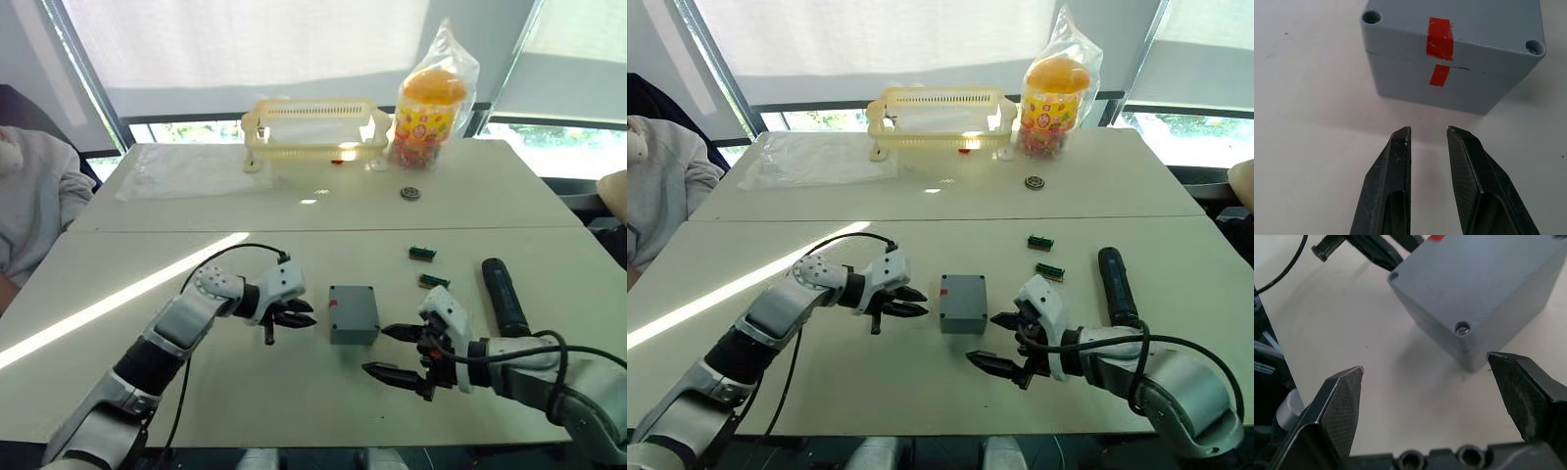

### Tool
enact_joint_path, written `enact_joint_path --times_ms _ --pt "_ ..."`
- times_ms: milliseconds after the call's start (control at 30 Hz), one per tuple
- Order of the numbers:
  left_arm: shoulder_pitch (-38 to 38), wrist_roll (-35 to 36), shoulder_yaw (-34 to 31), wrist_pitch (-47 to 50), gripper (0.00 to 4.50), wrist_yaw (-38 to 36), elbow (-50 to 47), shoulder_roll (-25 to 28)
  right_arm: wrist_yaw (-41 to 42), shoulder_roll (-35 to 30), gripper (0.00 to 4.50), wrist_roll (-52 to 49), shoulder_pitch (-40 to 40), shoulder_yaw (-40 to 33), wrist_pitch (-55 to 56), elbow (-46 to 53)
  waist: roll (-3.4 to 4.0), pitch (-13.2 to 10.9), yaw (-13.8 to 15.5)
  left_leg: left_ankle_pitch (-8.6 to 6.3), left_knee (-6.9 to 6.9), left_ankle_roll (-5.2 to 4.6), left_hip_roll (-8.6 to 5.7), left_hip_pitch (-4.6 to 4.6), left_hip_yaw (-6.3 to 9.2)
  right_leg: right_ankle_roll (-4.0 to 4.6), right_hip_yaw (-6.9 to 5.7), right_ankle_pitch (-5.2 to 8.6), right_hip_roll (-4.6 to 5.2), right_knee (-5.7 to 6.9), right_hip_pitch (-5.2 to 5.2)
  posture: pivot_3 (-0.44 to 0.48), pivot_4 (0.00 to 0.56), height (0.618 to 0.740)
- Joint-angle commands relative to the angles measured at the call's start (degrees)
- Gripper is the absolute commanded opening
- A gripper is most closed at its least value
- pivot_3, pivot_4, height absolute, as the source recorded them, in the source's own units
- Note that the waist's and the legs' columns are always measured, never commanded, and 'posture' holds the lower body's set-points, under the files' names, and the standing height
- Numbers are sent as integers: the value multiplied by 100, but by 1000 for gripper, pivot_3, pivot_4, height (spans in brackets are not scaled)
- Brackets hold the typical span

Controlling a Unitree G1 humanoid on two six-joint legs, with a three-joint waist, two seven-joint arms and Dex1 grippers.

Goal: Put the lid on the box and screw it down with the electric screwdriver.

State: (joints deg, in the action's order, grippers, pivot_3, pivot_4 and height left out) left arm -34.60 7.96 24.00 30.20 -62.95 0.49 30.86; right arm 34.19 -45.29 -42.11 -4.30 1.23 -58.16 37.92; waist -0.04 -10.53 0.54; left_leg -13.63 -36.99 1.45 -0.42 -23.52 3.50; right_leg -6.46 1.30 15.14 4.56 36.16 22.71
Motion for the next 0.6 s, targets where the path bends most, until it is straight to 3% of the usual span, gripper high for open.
enact_joint_path --times_ms 33,433,600 --pt "-261 -283 142 -331 1125 85 285 -173 -124 245 4418 284 -246 312 171 -172 0 0 -9 0 0 0 0 0 0 0 0 0 -1 1 1 0 150 740" --pt "-892 -1124 243 -1549 1125 564 1881 -889 -229 877 4418 32 -488 722 -325 141 0 2 13 -1 -2 -1 -1 3 4 -16 -2 -8 -3 6 -3 0 150 740" --pt "-921 -1385 195 -1756 1125 645 2128 -785 -403 797 4418 7 -355 448 -392 356 -1 3 11 0 -5 -1 -5 3 4 -17 -2 -8 1 5 -5 0 150 740"
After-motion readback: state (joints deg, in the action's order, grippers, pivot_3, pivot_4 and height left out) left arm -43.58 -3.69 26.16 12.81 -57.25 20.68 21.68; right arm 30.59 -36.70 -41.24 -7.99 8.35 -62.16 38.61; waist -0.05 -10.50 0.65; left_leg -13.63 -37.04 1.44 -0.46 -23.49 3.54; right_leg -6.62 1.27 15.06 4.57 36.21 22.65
